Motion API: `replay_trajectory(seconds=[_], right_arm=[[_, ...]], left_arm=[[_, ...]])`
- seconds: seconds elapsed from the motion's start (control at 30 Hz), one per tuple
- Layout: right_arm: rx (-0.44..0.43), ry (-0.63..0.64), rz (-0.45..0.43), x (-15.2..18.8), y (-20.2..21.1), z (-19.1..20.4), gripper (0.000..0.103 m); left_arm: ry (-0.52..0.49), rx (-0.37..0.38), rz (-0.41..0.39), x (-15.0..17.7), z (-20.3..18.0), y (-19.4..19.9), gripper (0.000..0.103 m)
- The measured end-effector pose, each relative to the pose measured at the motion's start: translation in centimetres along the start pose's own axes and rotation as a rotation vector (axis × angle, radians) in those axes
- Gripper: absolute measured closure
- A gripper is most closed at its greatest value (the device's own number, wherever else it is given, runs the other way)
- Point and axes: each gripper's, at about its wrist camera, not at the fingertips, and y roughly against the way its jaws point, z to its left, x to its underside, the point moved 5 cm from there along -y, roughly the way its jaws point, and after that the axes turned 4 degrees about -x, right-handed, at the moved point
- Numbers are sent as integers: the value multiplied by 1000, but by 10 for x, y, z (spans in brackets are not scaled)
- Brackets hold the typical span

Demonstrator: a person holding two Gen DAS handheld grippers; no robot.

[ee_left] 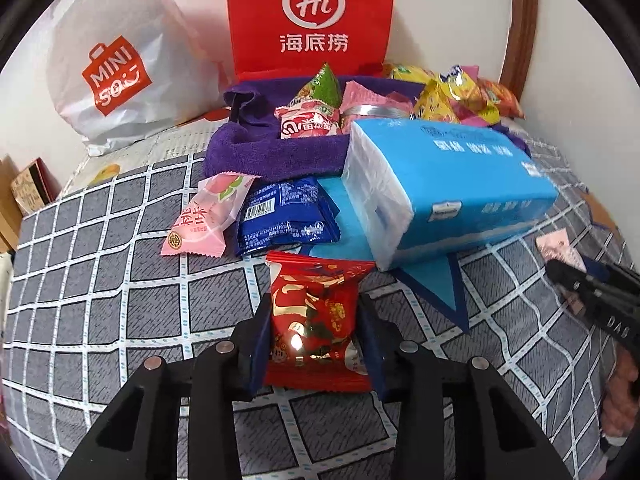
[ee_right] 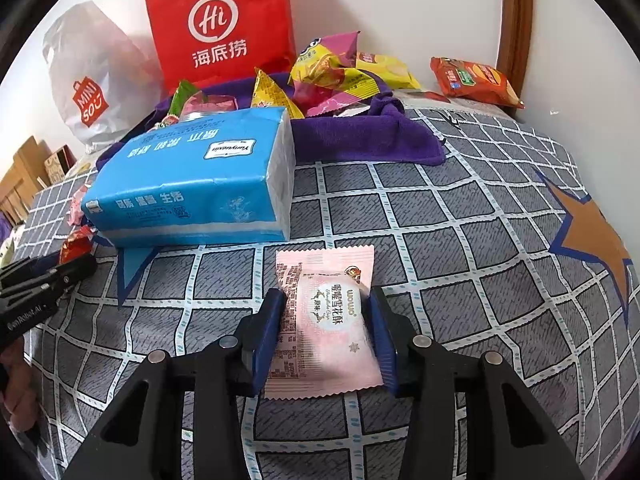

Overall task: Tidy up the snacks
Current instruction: 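Lift and carry the red candy bag and pink candy packet over the purple towel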

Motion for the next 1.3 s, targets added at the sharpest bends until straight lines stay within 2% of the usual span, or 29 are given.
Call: replay_trajectory(seconds=[0.13, 0.27, 0.47, 0.6, 0.93, 1.3], right_arm=[[-22, -30, -11, 0, 3, -4, 64], [-7, 0, -17, 2, 9, 1, 65], [-38, 63, -53, 2, 42, 17, 65], [-44, 62, -80, -7, 72, 22, 65], [-33, 37, -196, -76, 135, 34, 65], [-15, 62, -213, -137, 135, 53, 65]], left_arm=[[32, 63, 38, 3, 1, 9, 66], [42, 31, 7, -1, 7, 30, 66], [106, 63, -9, -8, 14, 69, 66], [99, 73, -43, -24, 12, 91, 66], [80, 87, -108, -81, 8, 131, 66], [85, 77, -130, -136, 18, 129, 65]])
